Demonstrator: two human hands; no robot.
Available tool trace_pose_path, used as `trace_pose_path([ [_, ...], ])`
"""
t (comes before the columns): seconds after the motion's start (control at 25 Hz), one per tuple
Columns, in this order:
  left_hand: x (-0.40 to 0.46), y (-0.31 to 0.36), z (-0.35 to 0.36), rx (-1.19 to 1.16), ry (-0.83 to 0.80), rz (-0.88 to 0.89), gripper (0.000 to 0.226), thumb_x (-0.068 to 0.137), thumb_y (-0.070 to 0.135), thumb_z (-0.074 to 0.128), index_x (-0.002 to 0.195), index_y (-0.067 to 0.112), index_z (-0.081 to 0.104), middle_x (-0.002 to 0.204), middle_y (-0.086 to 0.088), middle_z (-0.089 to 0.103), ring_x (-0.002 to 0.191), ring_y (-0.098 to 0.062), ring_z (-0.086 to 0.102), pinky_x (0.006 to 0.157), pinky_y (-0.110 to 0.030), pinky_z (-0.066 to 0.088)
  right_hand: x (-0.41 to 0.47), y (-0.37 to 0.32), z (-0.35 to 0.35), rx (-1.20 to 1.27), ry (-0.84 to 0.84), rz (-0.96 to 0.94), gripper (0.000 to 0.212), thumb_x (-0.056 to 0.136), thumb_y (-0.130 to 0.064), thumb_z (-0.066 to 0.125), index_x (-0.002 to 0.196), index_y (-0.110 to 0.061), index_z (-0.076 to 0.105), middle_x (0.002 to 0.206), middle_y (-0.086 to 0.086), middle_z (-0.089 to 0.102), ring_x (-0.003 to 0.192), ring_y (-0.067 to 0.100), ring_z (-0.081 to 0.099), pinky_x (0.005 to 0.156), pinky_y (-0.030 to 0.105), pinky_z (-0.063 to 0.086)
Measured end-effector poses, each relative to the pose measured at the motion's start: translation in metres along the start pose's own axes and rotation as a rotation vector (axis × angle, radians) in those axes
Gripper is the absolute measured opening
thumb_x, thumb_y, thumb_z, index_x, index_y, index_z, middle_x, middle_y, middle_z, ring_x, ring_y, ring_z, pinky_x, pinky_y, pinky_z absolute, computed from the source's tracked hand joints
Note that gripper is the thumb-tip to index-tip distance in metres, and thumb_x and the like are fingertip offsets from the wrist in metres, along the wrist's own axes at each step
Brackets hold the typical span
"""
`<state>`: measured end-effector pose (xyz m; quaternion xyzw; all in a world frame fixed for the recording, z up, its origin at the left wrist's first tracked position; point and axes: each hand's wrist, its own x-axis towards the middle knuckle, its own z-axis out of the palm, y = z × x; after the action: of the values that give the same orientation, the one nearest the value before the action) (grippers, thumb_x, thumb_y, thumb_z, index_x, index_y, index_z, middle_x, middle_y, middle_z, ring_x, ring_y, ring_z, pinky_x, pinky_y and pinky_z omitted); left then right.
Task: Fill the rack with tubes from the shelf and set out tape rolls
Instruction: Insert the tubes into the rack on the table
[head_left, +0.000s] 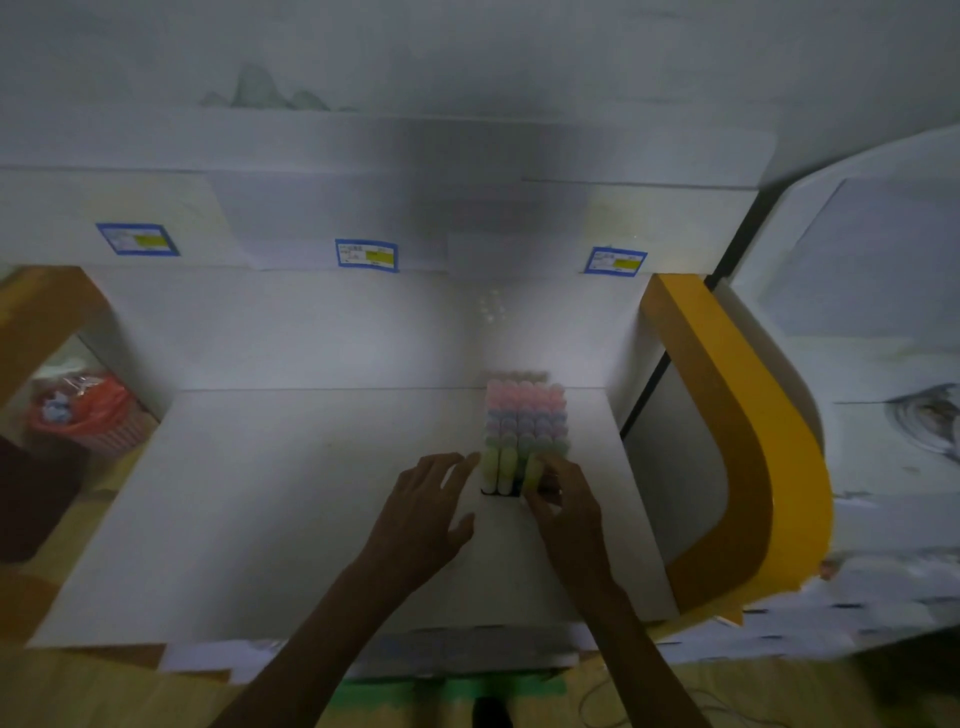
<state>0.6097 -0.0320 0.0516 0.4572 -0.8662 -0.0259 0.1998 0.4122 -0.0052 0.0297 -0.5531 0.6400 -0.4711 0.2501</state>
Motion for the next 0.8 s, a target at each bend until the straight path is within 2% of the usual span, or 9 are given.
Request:
trace_pose_path([
  [0.12,-0.003,-0.007,-0.003,0.005,-0.024,-0.035,0.072,0.072,0.038,0.073,0.137,0.016,0.047,0.127,-0.006,0.056,0.117,-0.026,0.051,0.088,-0.039,0.049,-0.003,-0.001,0.005,-0.017,0.018,-0.016,0.023,0.094,-0.018,0.061,0.112,-0.029,0.050,0.103,-0.007,0.054,0.095,0.011,0.058,0.087,0.029,0.050],
  [0.28,-0.005,-0.013,-0.007,-0.006,-0.033,-0.062,0.074,0.073,0.038,0.074,0.137,0.017,0.047,0.128,-0.007,0.055,0.118,-0.027,0.050,0.089,-0.040,0.048,-0.003,-0.003,0.004,-0.024,0.078,-0.003,0.024,0.094,-0.015,0.061,0.109,-0.030,0.050,0.097,-0.011,0.051,0.088,0.002,0.054,0.079,0.011,0.044],
  [0.36,-0.006,-0.015,-0.008,-0.019,-0.048,-0.065,0.074,0.074,0.038,0.074,0.139,0.017,0.045,0.131,-0.007,0.053,0.120,-0.027,0.049,0.091,-0.039,0.047,0.000,-0.003,0.004,-0.038,0.068,-0.005,0.025,0.094,-0.015,0.061,0.113,-0.028,0.051,0.098,-0.014,0.050,0.091,0.000,0.052,0.080,0.006,0.043],
  [0.44,-0.006,-0.016,-0.008,-0.034,-0.052,-0.070,0.074,0.075,0.038,0.073,0.140,0.018,0.044,0.132,-0.006,0.052,0.121,-0.025,0.047,0.092,-0.039,0.046,0.002,0.000,0.008,-0.047,0.030,0.029,0.025,0.095,-0.018,0.059,0.119,-0.023,0.053,0.104,-0.013,0.052,0.098,0.001,0.053,0.087,0.009,0.043],
  [0.52,-0.006,-0.017,-0.009,-0.053,-0.048,-0.073,0.074,0.076,0.038,0.073,0.140,0.018,0.044,0.132,-0.006,0.052,0.121,-0.025,0.047,0.092,-0.038,0.046,0.002,0.004,0.012,-0.049,0.012,0.069,0.030,0.096,-0.021,0.058,0.125,-0.017,0.053,0.111,-0.009,0.053,0.104,0.007,0.055,0.093,0.021,0.046],
  [0.6,-0.006,-0.018,-0.010,-0.067,-0.046,-0.077,0.074,0.076,0.037,0.073,0.140,0.018,0.044,0.132,-0.006,0.052,0.121,-0.025,0.047,0.093,-0.038,0.046,0.003,0.007,0.013,-0.069,0.015,0.073,0.034,0.095,-0.022,0.059,0.127,-0.014,0.052,0.115,-0.006,0.054,0.107,0.011,0.056,0.095,0.026,0.046],
  [0.72,-0.007,-0.019,-0.010,-0.079,-0.049,-0.073,0.073,0.076,0.037,0.073,0.141,0.018,0.043,0.131,-0.005,0.052,0.121,-0.024,0.047,0.092,-0.037,0.046,0.002,0.006,0.014,-0.060,-0.021,0.142,0.032,0.095,-0.018,0.059,0.127,-0.015,0.053,0.114,-0.007,0.055,0.107,0.008,0.055,0.090,0.016,0.043],
  [0.8,-0.005,-0.021,-0.010,-0.091,-0.050,-0.065,0.073,0.077,0.037,0.073,0.141,0.018,0.043,0.131,-0.005,0.052,0.121,-0.023,0.047,0.092,-0.036,0.046,0.000,0.006,0.017,-0.121,0.034,0.053,0.025,0.094,-0.015,0.060,0.119,-0.011,0.056,0.107,0.001,0.058,0.099,0.008,0.057,0.084,0.012,0.045],
])
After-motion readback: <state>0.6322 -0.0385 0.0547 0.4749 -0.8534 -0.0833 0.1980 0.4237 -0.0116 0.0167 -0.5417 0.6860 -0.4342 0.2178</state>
